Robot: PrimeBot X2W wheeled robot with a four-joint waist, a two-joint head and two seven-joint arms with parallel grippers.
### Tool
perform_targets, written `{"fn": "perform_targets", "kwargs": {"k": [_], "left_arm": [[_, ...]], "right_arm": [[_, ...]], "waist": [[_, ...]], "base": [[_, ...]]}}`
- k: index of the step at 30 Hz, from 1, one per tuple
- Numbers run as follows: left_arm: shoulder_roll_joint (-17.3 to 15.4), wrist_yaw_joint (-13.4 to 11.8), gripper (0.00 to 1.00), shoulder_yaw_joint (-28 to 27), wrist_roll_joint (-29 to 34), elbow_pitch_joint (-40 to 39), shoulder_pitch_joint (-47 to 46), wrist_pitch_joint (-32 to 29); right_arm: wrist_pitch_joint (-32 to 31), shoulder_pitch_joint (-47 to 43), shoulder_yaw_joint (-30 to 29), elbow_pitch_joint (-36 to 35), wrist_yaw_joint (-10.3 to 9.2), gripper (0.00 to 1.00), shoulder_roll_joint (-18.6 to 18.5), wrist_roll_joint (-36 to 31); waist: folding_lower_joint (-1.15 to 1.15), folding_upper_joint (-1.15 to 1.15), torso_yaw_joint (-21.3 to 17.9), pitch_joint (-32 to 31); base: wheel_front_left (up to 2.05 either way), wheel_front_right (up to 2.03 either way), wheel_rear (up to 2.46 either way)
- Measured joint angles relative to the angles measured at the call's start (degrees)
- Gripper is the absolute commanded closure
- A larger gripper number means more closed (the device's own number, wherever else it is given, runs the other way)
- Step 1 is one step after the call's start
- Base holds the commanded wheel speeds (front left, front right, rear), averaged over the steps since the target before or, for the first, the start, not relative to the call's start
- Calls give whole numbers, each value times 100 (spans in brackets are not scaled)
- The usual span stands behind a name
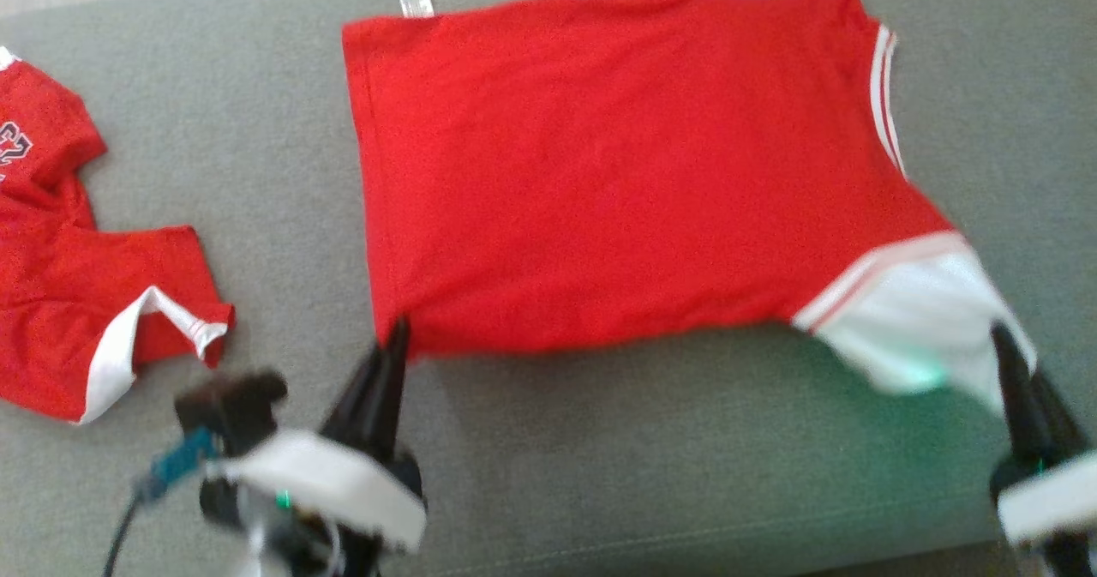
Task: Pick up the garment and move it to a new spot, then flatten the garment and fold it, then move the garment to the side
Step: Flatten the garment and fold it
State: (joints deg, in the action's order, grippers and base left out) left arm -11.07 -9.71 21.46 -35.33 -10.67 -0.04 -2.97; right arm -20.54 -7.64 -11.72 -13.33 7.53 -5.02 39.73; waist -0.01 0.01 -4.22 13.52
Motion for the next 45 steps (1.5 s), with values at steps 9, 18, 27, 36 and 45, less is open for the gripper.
{"fn": "perform_targets", "kwargs": {"k": [9,18,27,36,45], "left_arm": [[-5,-410,100,124,-140,-668,951,-292],[-81,-499,100,174,-465,-388,-220,-1484],[-189,-721,100,196,-877,-475,-1116,-2926],[-127,-1310,100,-209,-1273,-215,-1850,-3570],[58,-1650,100,-559,-1437,382,-2362,-3626]], "right_arm": [[-347,-828,-132,-442,0,100,266,-197],[-953,694,-126,159,0,100,76,-758],[-1903,1777,-137,247,0,100,-315,-764],[-2238,2660,111,814,0,100,-567,-1046],[-1860,3348,567,1653,0,92,-650,-1206]], "waist": [[0,0,95,225],[1,0,197,527],[1,0,246,644],[2,0,212,859],[2,0,168,1046]], "base": [[0,0,0],[0,0,0],[0,0,0],[0,0,0],[0,0,0]]}}
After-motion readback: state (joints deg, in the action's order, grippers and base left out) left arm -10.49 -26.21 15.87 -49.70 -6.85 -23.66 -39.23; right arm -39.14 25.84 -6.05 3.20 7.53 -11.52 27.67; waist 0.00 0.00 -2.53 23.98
